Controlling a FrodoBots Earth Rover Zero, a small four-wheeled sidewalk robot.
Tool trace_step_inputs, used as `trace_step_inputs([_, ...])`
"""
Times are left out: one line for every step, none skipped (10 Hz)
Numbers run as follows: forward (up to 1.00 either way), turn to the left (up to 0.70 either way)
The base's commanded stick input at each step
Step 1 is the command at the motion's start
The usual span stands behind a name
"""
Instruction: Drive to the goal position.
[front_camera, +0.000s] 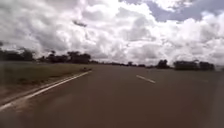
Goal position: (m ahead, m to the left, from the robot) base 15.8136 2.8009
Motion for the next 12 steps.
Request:
trace_step_inputs([1.0, 0.0])
trace_step_inputs([1.0, 0.0])
trace_step_inputs([1.0, 0.0])
trace_step_inputs([1.0, 0.0])
trace_step_inputs([1.0, 0.0])
trace_step_inputs([1.0, 0.0])
trace_step_inputs([1.0, 0.0])
trace_step_inputs([1.0, 0.0])
trace_step_inputs([1.0, 0.0])
trace_step_inputs([1.0, 0.0])
trace_step_inputs([1.0, 0.0])
trace_step_inputs([1.0, 0.0])
